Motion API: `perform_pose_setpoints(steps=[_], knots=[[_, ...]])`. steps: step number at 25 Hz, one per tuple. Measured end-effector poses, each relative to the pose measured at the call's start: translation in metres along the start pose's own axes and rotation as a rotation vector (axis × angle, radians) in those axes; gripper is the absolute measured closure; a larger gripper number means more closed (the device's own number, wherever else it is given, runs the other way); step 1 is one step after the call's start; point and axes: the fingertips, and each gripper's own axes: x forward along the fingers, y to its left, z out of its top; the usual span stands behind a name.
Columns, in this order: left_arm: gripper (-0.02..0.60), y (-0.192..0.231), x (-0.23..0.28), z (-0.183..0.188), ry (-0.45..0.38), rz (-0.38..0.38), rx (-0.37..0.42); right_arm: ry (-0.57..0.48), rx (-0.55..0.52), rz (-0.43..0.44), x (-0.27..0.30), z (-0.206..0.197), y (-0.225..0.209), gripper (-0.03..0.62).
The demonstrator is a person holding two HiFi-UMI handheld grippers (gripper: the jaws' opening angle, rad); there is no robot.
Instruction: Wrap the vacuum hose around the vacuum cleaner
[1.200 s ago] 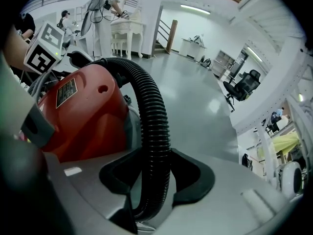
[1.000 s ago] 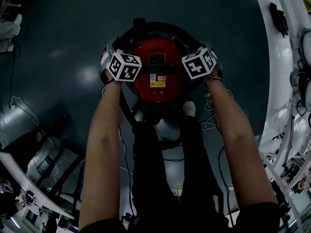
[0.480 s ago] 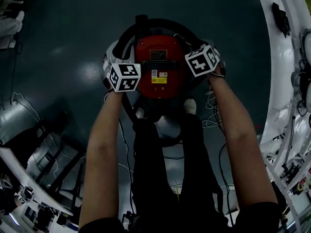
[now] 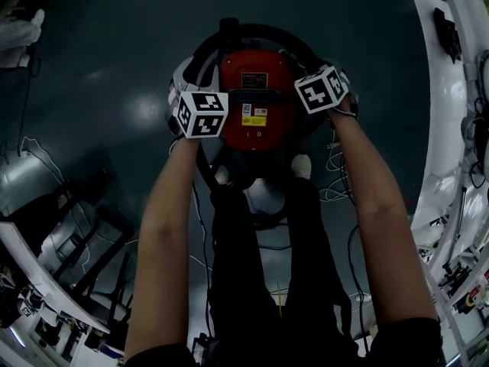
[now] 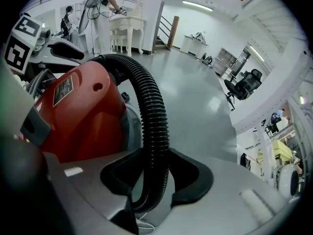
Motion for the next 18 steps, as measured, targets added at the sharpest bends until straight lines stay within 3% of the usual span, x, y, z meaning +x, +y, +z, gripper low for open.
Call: perform_pose_setpoints(steps=[5,9,18], knots=[[0.403,0.002,-0.001,-0.002,0.008,0.019,-0.009,0.009,0.005,-0.018,0.002,-0.003,-0.002,0.432],[0.403,0.001,-0.006,-0.006,0.018,0.036,-0.015,0.018,0.013,-0.004,0.003,-0.016,0.003,0.481],[0.403,-0.011,-0.03,-0.007,0.049,0.078,-0.059,-0.082,-0.107,0.05,-0.02,-0.014,0.032,0.497]])
